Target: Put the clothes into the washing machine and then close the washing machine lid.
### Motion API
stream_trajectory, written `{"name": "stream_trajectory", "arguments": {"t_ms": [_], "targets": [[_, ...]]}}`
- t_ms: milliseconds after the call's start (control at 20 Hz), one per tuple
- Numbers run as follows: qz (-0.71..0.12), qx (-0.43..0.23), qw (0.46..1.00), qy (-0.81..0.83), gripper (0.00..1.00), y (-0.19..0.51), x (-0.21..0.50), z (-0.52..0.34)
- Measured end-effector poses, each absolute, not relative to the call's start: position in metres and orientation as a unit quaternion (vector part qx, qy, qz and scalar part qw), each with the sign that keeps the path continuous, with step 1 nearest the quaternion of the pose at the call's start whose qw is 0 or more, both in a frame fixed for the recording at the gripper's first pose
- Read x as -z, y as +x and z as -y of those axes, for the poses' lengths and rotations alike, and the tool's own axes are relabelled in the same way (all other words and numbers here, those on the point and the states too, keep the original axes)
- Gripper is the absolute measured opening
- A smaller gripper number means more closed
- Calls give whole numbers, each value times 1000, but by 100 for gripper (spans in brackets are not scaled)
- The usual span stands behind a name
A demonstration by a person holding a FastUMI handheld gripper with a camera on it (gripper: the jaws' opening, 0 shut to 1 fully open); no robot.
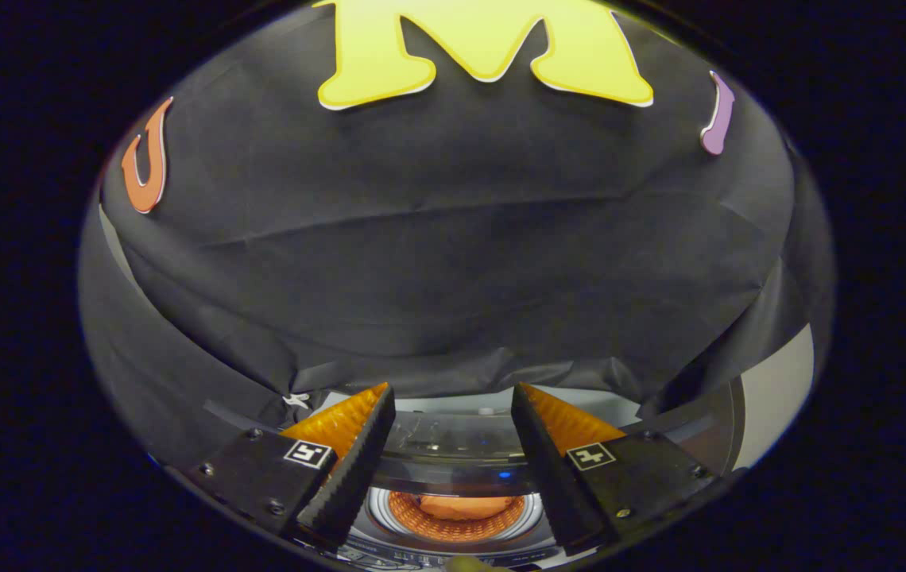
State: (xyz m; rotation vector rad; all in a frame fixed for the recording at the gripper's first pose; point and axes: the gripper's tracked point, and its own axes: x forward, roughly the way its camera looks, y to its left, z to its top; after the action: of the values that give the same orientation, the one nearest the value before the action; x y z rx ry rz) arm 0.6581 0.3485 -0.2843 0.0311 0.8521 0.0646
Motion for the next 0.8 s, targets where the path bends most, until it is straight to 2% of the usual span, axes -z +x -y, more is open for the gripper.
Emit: {"name": "stream_trajectory", "arguments": {"t_ms": [800], "targets": [[-420,-22,907,20,93,539,306,-340]]}}
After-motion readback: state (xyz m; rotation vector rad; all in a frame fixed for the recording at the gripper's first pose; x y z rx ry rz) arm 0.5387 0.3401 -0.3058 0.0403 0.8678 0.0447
